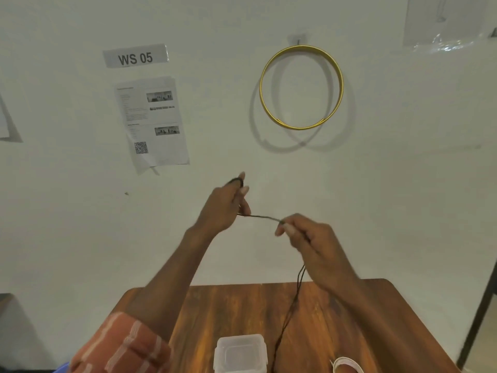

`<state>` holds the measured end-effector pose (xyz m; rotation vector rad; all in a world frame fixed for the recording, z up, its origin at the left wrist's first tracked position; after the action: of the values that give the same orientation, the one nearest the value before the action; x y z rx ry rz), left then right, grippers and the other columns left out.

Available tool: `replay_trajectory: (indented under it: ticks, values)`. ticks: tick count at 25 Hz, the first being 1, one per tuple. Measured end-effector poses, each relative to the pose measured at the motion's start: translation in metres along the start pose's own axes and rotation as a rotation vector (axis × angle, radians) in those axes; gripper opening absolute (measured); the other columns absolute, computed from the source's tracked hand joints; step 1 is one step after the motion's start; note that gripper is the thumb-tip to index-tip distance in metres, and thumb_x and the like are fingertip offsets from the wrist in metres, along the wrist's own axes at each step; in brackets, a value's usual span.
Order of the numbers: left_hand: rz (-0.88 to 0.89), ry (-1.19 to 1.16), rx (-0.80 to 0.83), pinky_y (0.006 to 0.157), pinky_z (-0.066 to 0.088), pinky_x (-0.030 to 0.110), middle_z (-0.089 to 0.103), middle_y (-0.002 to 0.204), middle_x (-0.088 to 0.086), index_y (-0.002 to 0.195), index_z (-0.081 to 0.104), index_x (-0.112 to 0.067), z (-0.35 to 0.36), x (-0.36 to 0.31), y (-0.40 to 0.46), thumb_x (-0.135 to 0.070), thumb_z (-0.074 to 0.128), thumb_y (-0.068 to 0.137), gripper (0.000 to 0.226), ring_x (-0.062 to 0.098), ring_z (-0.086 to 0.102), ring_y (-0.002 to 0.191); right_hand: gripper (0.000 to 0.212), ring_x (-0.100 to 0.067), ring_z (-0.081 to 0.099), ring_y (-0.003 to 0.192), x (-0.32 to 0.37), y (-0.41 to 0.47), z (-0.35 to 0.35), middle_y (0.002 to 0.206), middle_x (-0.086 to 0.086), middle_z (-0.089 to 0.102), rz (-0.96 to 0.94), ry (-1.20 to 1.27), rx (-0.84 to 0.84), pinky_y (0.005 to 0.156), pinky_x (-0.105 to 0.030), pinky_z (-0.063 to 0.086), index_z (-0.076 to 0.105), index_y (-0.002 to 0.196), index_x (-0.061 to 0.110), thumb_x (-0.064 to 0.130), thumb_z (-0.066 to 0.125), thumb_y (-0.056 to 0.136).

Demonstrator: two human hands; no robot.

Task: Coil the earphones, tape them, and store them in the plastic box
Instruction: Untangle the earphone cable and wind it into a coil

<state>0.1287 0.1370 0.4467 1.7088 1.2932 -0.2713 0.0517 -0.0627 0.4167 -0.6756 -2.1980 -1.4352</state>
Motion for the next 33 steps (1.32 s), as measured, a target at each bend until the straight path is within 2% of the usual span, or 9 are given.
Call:
replay_trajectory:
  ticks: [4,10,13,17,22,25,28,30,33]
  values:
    - [-0.21,-0.456,0.358,0.049,0.027,0.029,0.057,0.053,-0.005,0.134,0.055,0.0,0.06,0.006,-0.072,-0.038,0.036,0.104,0.052,0.011,0.037,0.04,0.024,-0.005,0.039,0.054,-0.012,0.064,-0.041,0.059,0.014,0.047,0.023,0.018,-0.118,0.055,-0.02,0.032,0.065,0.085,0.019,0.022,0.049,0.102]
    - [-0.092,-1.309,0.492,0.041,0.035,0.018,0.027,0.046,-0.005,0.129,0.058,0.004,0.057,-0.061,-0.102,-0.034,0.038,0.102,0.05,0.004,0.02,0.031,0.035,-0.007,0.043,0.054,-0.084,0.077,0.01,0.058,0.008,0.045,0.281,0.231,0.052,0.056,-0.024,0.04,0.063,0.083,0.007,0.034,0.049,0.101]
    - [-0.044,-1.287,0.155,0.047,0.044,0.018,0.033,0.042,-0.006,0.133,0.052,0.004,0.009,-0.068,-0.049,-0.03,0.031,0.106,0.048,0.003,0.03,0.029,0.04,-0.018,0.058,0.064,-0.1,0.032,0.06,0.064,-0.002,0.06,0.371,0.399,0.317,0.075,-0.035,0.051,0.058,0.083,0.003,0.042,0.063,0.088]
    - [-0.056,-1.186,-0.225,0.081,0.057,0.03,0.039,0.046,-0.006,0.138,0.046,0.004,-0.057,-0.061,0.019,-0.033,0.037,0.106,0.05,0.011,0.057,0.047,0.007,-0.016,0.051,0.06,-0.08,-0.039,0.11,0.069,-0.005,0.059,0.456,0.594,0.596,0.06,-0.025,0.041,0.062,0.092,0.012,0.018,0.066,0.092]
    - [-0.042,-1.081,-0.208,0.08,0.06,0.035,0.048,0.053,0.0,0.133,0.05,0.003,-0.073,-0.075,0.05,-0.03,0.041,0.104,0.045,0.026,0.073,0.07,0.018,0.003,0.053,0.069,-0.037,-0.018,0.103,0.077,0.017,0.059,0.376,0.45,0.499,0.068,-0.013,0.043,0.062,0.087,0.016,0.027,0.055,0.1]
    - [-0.002,-1.017,-0.167,0.082,0.06,0.037,0.049,0.054,0.001,0.133,0.049,0.004,-0.078,-0.089,0.053,-0.029,0.041,0.105,0.044,0.029,0.075,0.077,0.049,0.0,0.053,0.071,-0.034,-0.016,0.092,0.079,0.013,0.058,0.386,0.252,0.376,0.07,-0.02,0.043,0.058,0.081,0.017,0.065,0.05,0.089]
    - [0.031,-0.983,-0.104,0.081,0.059,0.035,0.048,0.054,0.0,0.131,0.051,0.001,-0.078,-0.106,0.044,-0.031,0.039,0.105,0.043,0.027,0.074,0.073,0.078,-0.002,0.056,0.103,-0.035,-0.002,0.076,0.11,0.013,0.058,0.434,0.054,0.064,0.085,-0.025,0.046,0.051,0.121,0.03,0.079,0.067,0.062]
    - [0.048,-0.963,-0.064,0.082,0.059,0.035,0.048,0.053,0.0,0.131,0.052,0.001,-0.068,-0.116,0.037,-0.031,0.039,0.105,0.043,0.026,0.074,0.072,0.104,-0.008,0.054,0.119,-0.034,0.019,0.092,0.128,0.01,0.056,0.511,0.223,0.13,0.095,-0.027,0.041,0.026,0.148,0.033,0.067,0.077,0.064]
    - [0.077,-0.884,-0.099,0.093,0.057,0.037,0.059,0.056,0.001,0.132,0.05,0.0,-0.067,-0.113,0.035,-0.03,0.04,0.105,0.041,0.03,0.075,0.084,0.048,-0.021,0.071,0.083,-0.03,0.03,0.114,0.087,0.002,0.072,0.473,0.524,0.245,0.085,-0.034,0.053,0.051,0.134,0.016,0.031,0.069,0.092]
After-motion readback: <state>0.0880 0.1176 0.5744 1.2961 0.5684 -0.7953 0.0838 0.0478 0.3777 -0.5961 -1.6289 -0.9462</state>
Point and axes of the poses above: each hand's wrist, its own y-axis towards the middle knuckle, its own z-axis out of the palm, x = y × z, the point moved 8 cm from there along y, towards the middle knuckle
